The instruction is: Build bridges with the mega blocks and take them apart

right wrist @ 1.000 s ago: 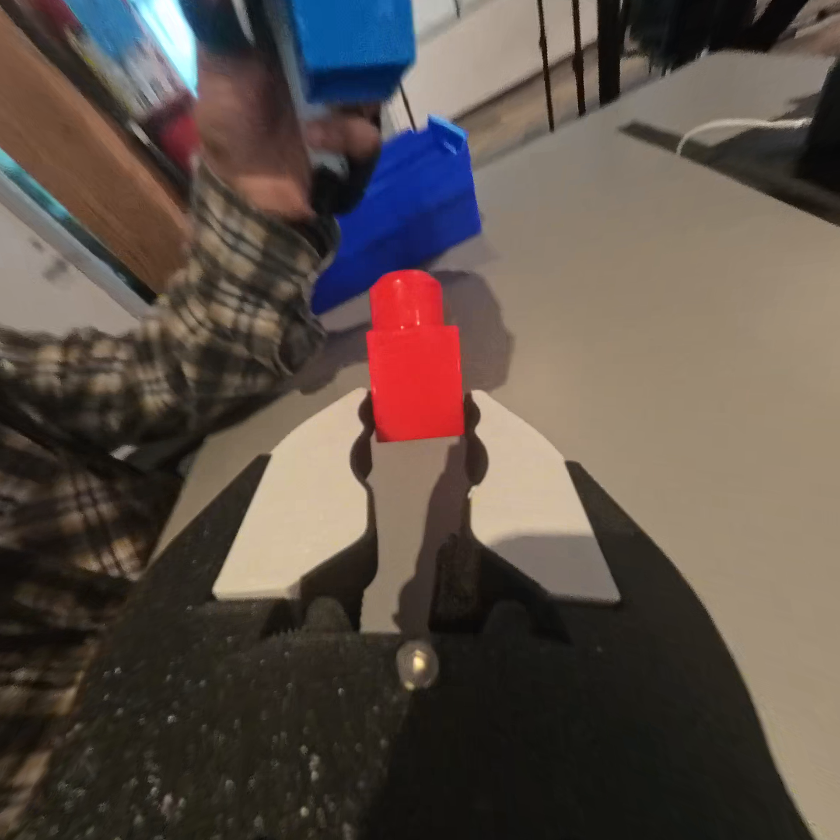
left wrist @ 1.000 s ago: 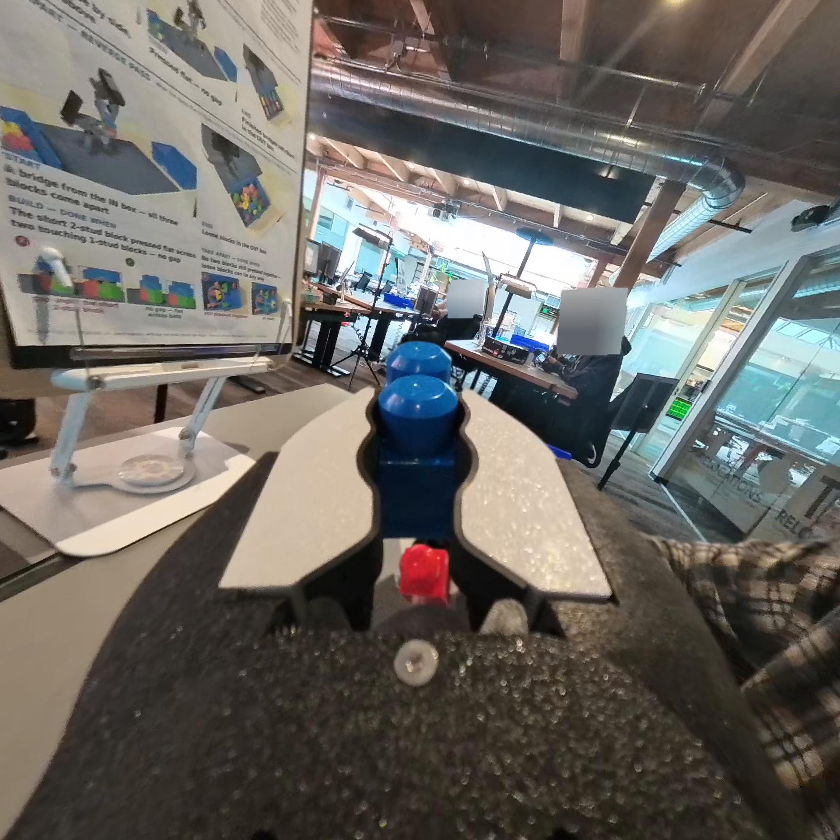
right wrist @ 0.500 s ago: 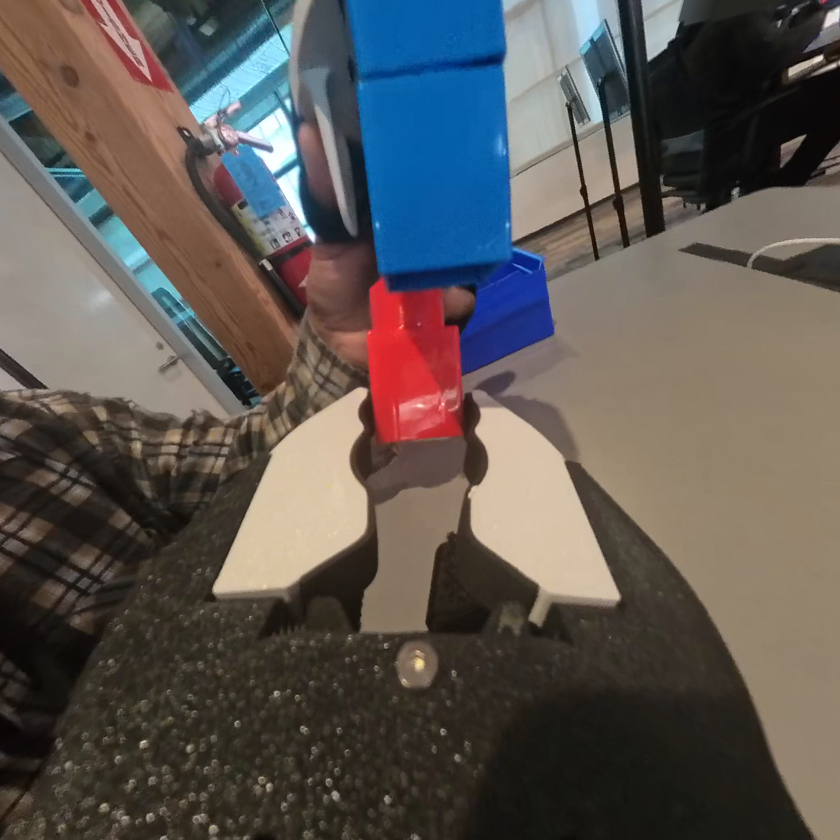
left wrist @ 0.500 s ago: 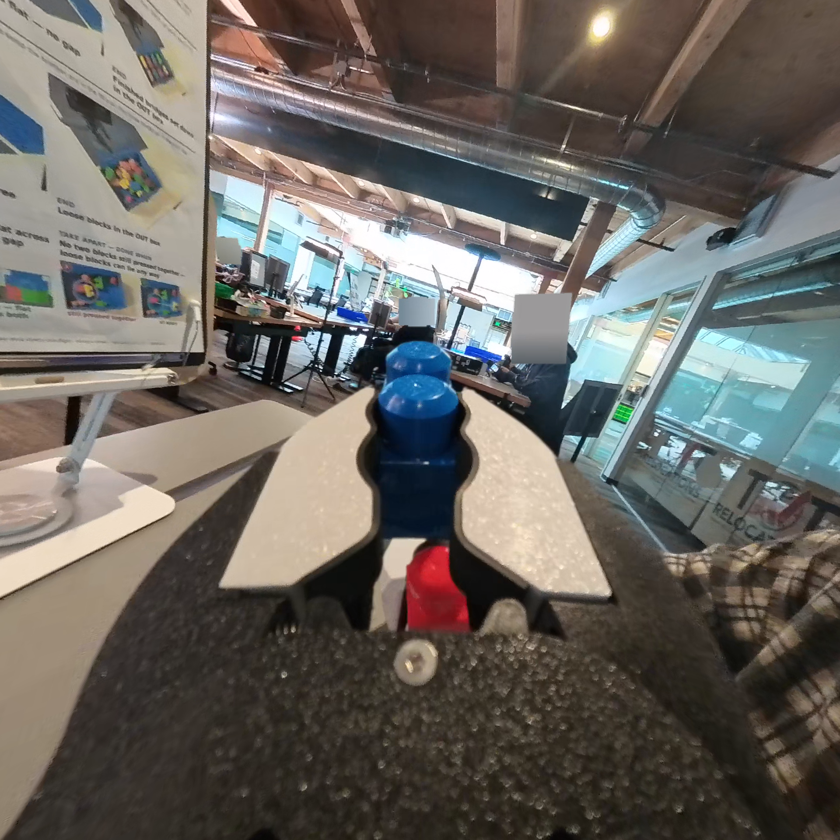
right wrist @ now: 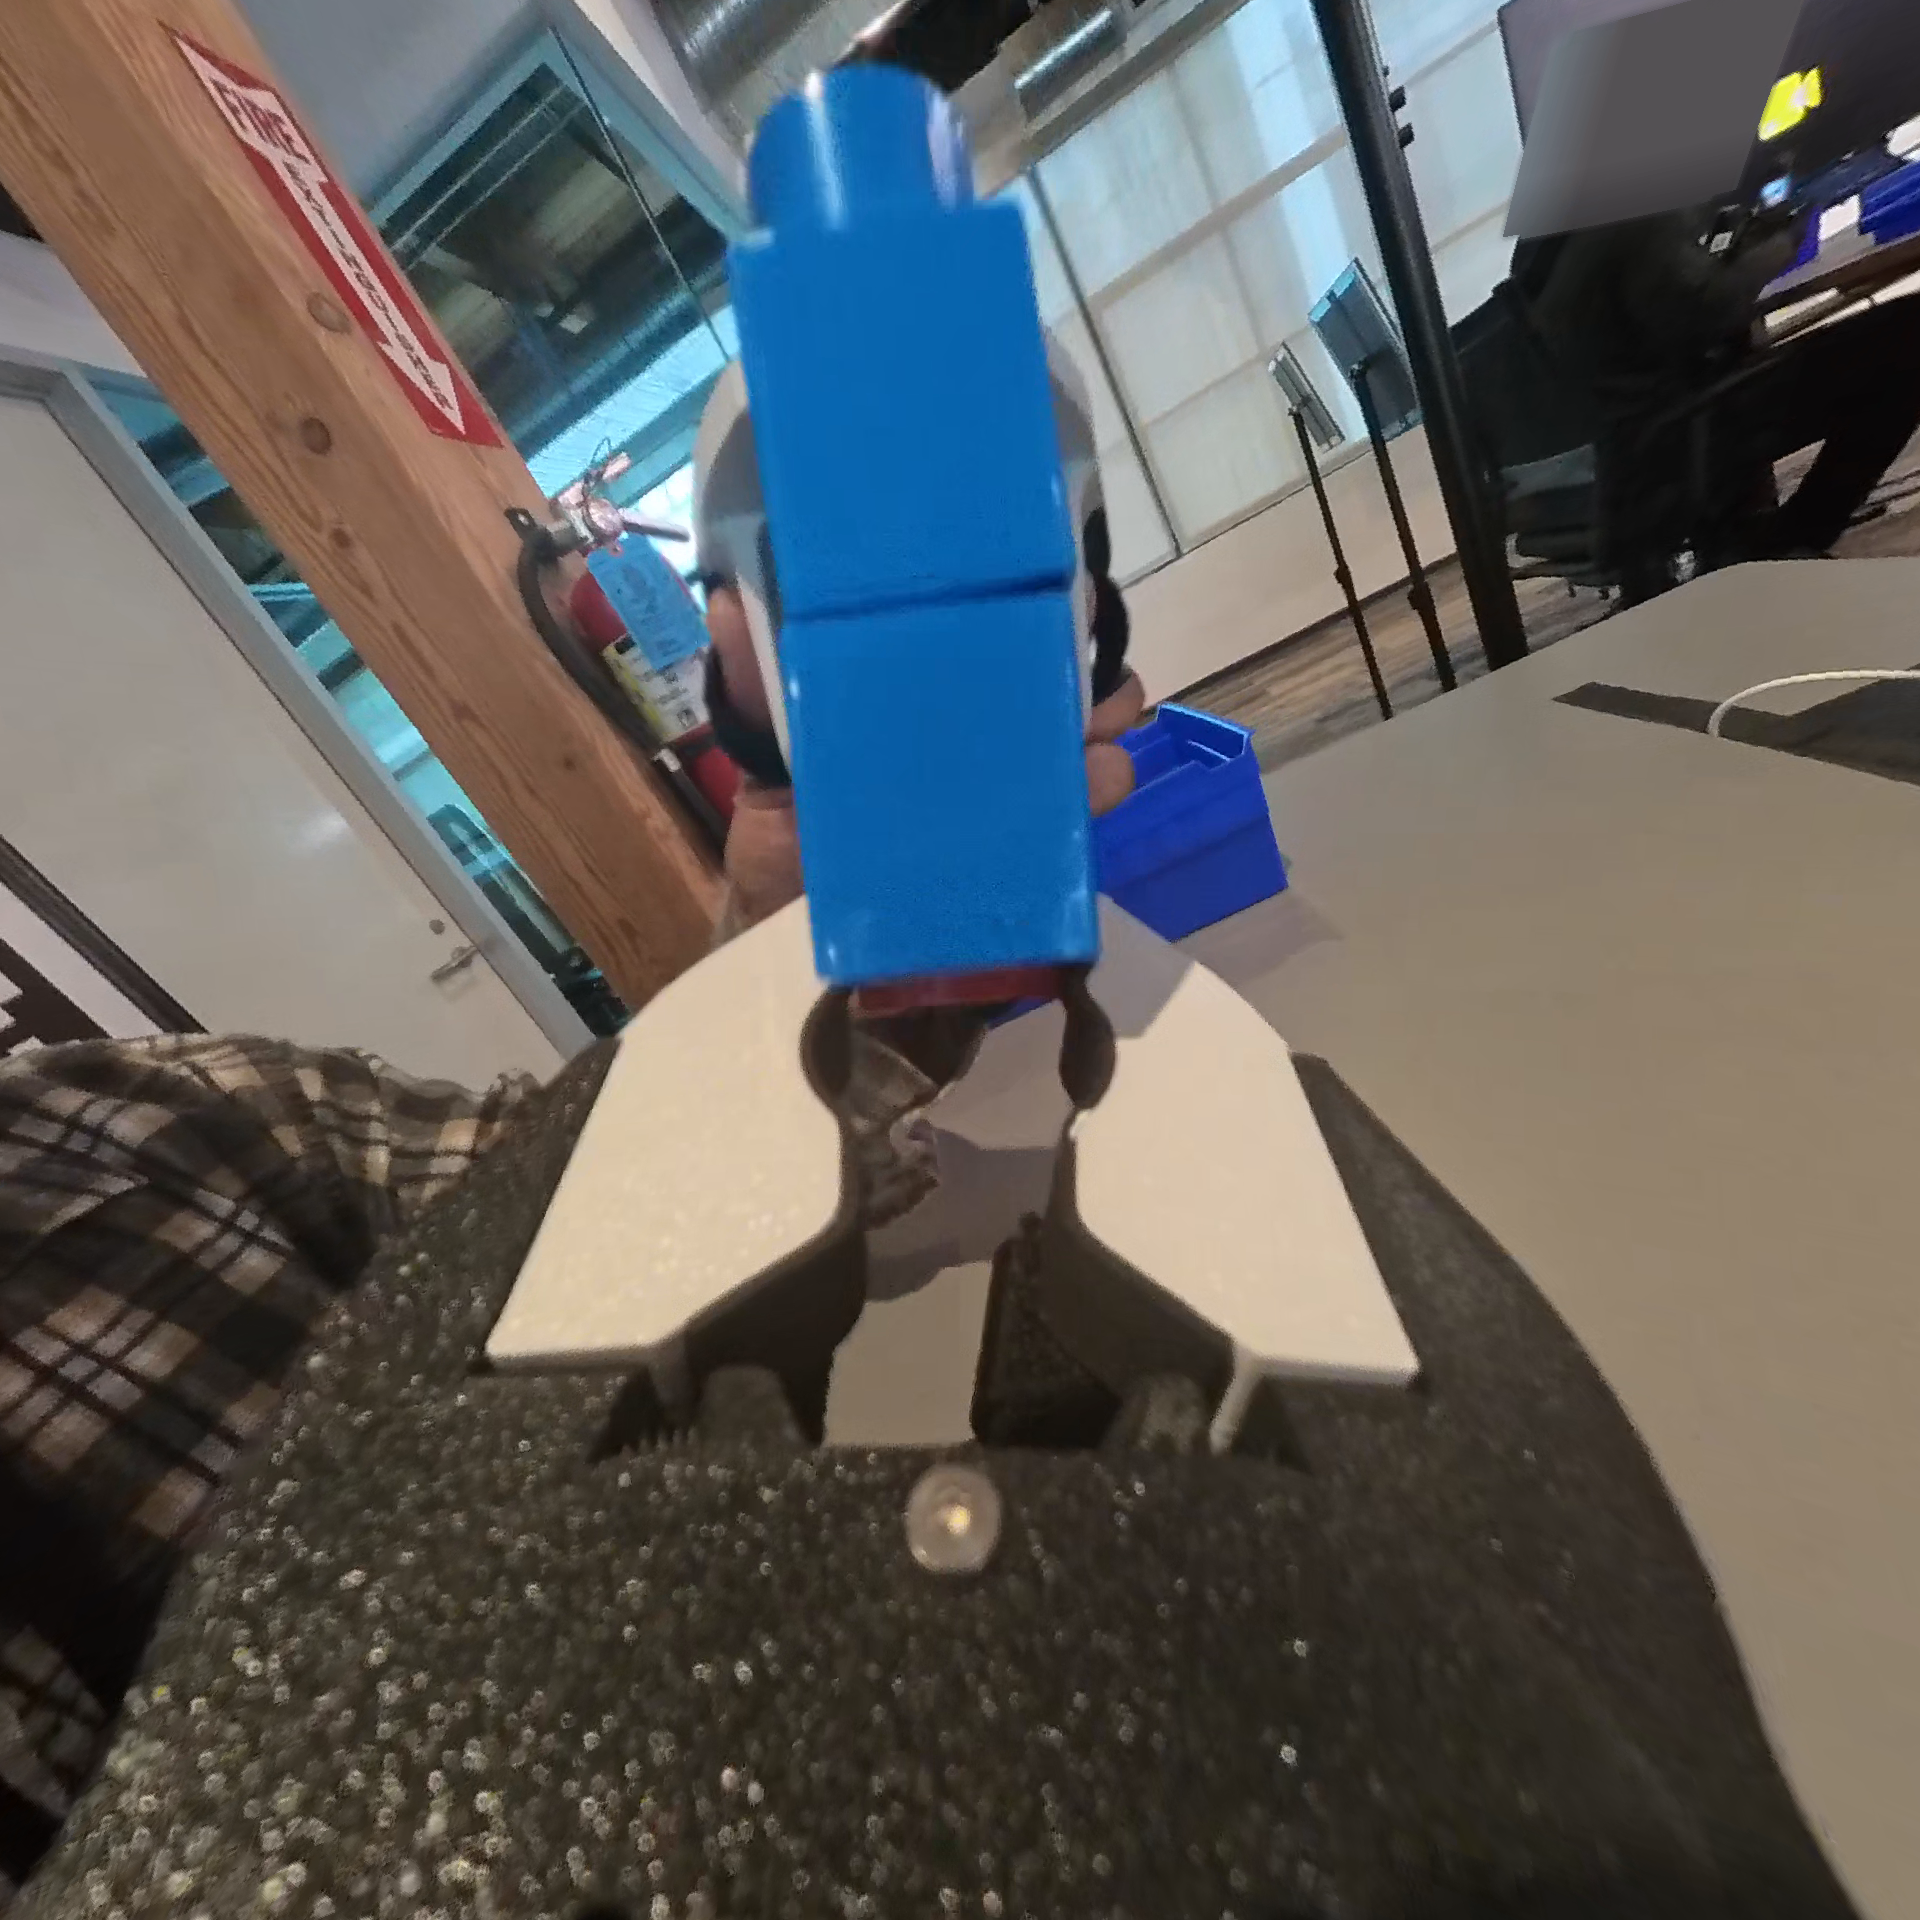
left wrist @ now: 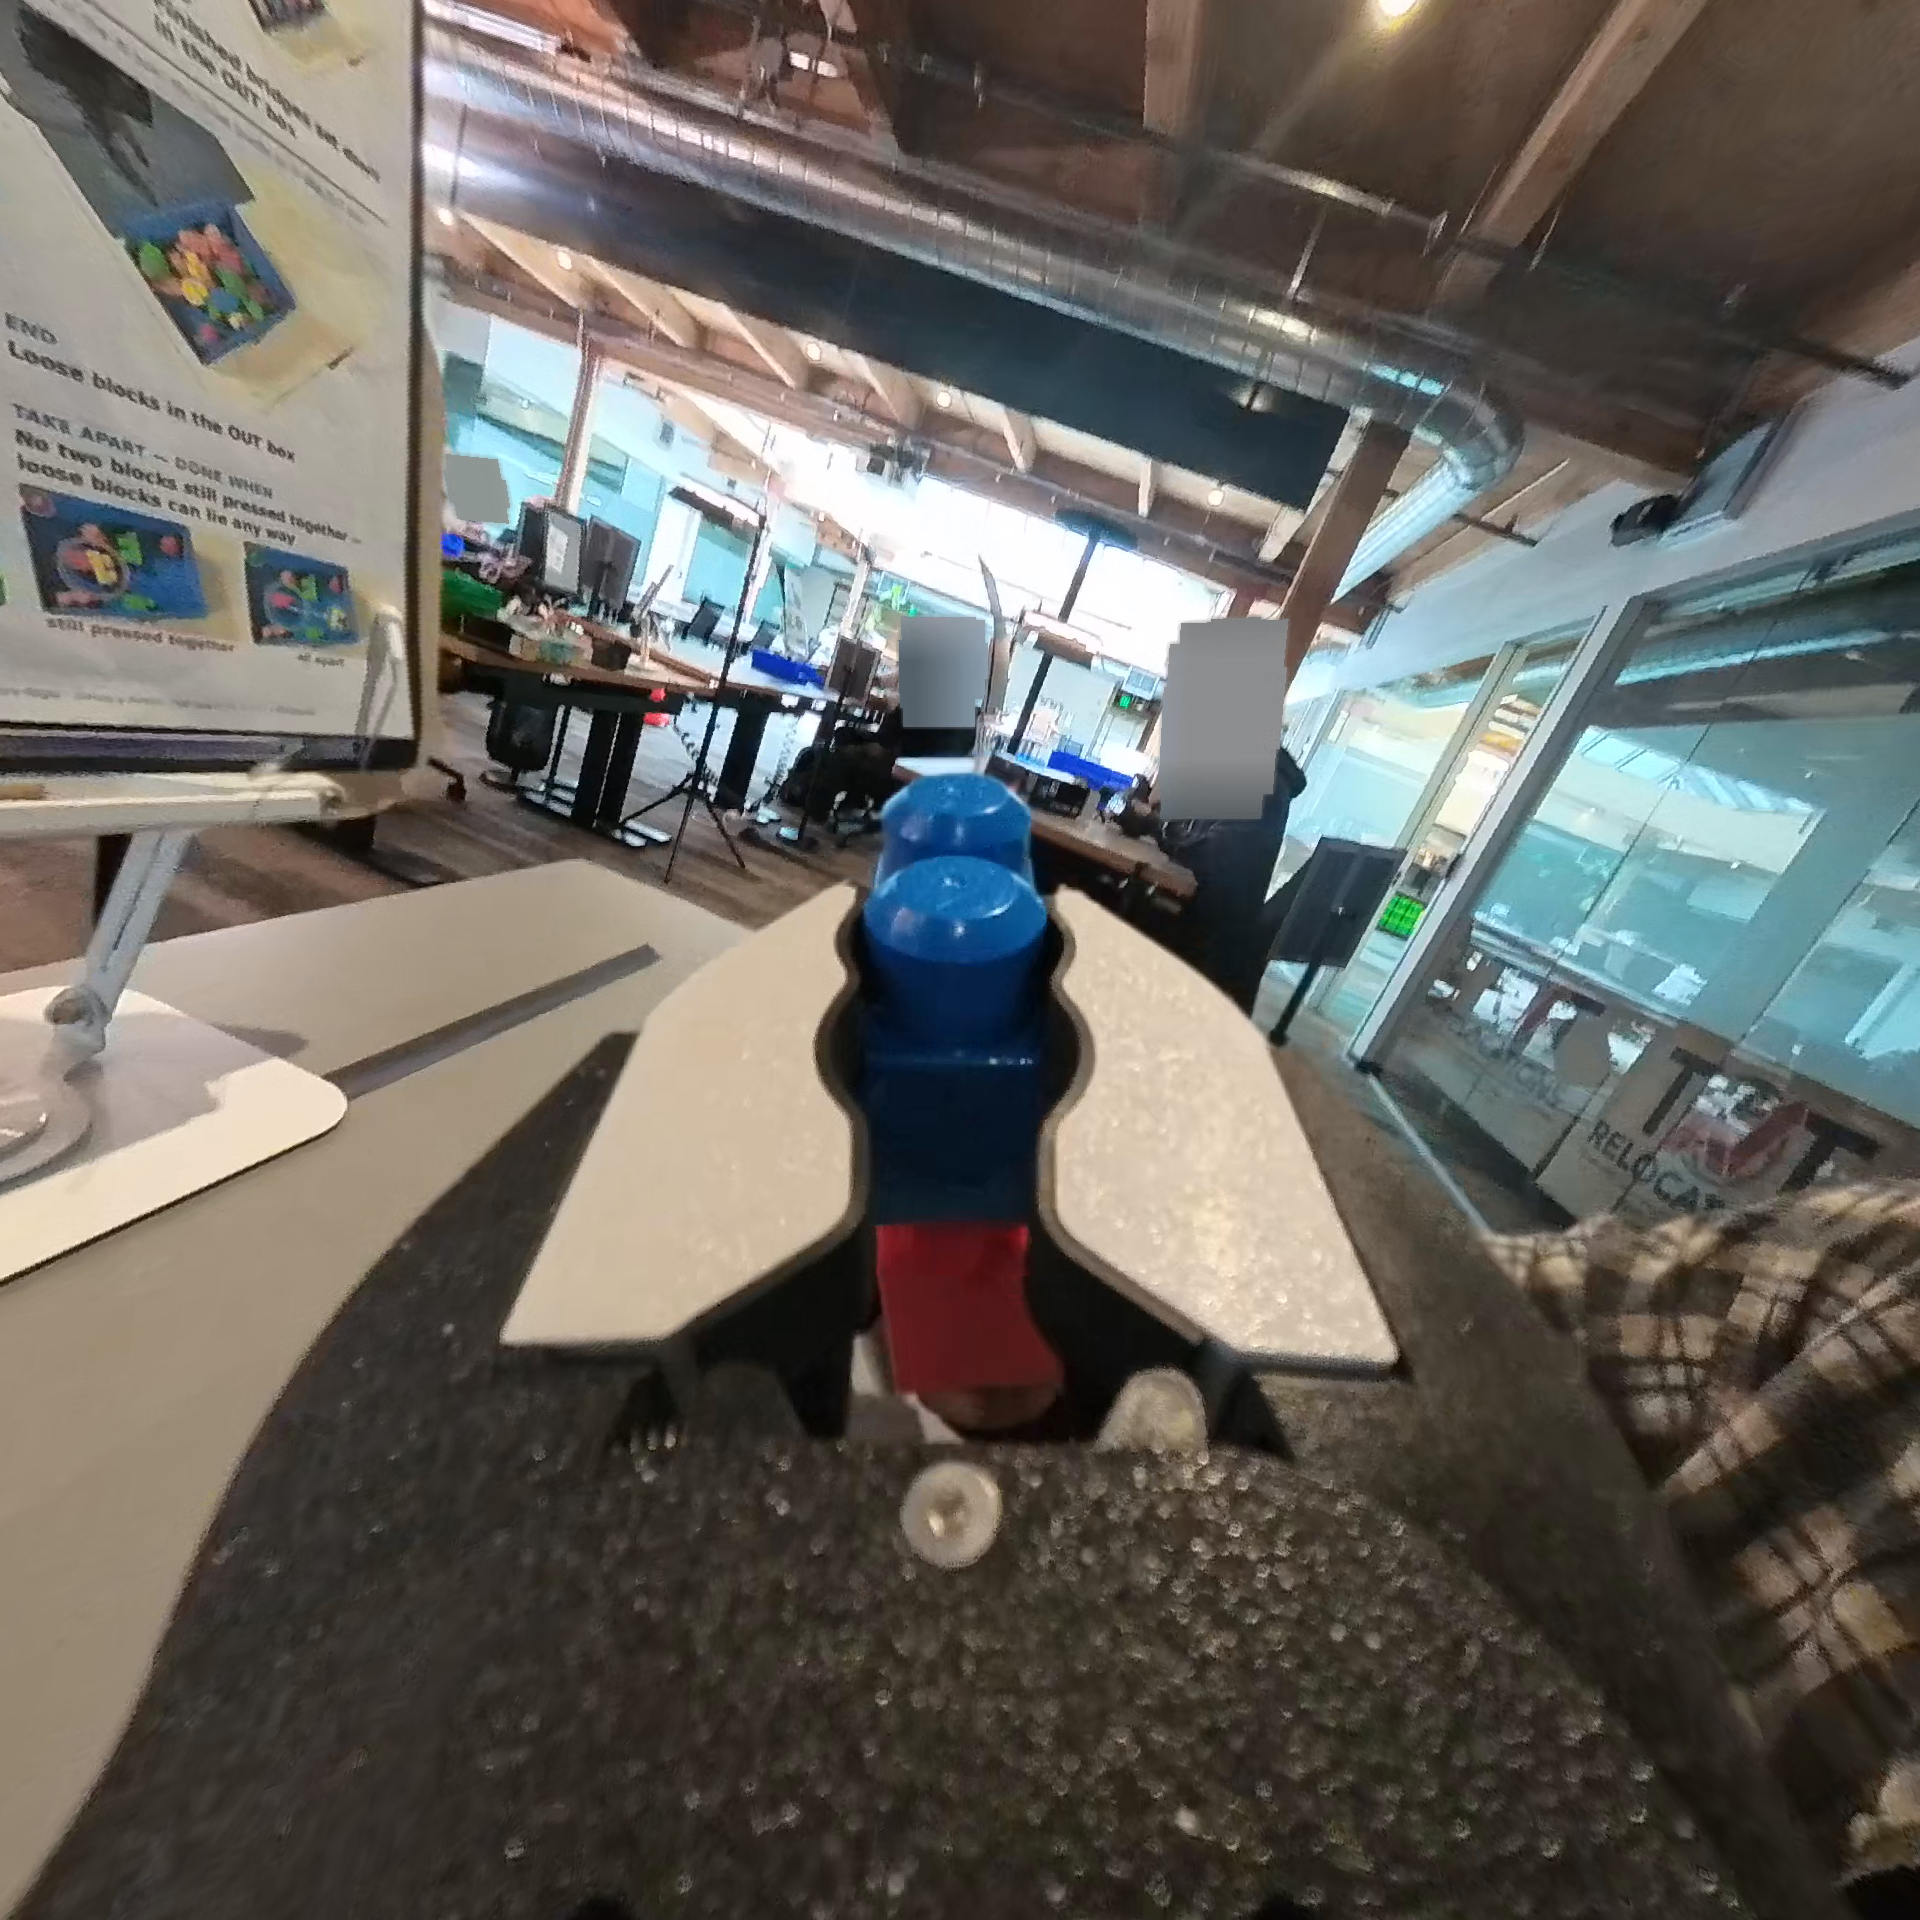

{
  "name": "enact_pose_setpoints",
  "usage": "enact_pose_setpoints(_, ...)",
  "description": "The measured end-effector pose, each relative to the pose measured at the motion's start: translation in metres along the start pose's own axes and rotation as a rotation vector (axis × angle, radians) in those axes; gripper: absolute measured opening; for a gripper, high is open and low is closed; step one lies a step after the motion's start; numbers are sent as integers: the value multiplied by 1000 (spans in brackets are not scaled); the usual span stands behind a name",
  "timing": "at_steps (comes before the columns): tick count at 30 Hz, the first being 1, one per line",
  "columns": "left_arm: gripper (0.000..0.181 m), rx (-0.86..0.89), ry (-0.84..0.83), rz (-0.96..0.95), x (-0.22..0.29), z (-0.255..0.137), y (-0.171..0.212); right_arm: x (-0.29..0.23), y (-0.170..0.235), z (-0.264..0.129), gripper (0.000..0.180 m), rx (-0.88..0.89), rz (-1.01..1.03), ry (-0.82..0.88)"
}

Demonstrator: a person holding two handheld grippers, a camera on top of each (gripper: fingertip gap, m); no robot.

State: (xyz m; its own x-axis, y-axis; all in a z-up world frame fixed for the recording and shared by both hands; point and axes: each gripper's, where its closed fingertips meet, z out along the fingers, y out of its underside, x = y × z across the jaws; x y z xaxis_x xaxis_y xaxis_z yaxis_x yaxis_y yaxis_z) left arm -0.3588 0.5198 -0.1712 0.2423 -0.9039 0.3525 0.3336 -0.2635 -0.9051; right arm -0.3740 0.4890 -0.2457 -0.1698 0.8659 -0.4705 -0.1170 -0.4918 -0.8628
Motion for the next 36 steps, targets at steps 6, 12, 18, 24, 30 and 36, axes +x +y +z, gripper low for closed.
enact_pose_setpoints(6, 31, -46, -15, -25, -1, 1, 4, 0, 1, -1, 37, 3, -16, 16)
enact_pose_setpoints(12, 31, -92, -8, -48, -4, 0, 8, 3, 3, 1, 37, 27, -24, 27)
enact_pose_setpoints(18, 31, -92, -3, -53, -8, 1, 11, 7, 1, 2, 36, 75, 2, 32)
enact_pose_setpoints(24, 31, -107, -3, -56, -7, 1, 11, 8, 1, 2, 36, 80, 1, 30)
enact_pose_setpoints(30, 31, -87, -5, -88, -8, 3, 12, 8, -2, 0, 36, 130, 12, 27)
enact_pose_setpoints(36, 30, 31, 3, -132, -7, -1, -2, 0, -15, 1, 37, 200, -75, -5)
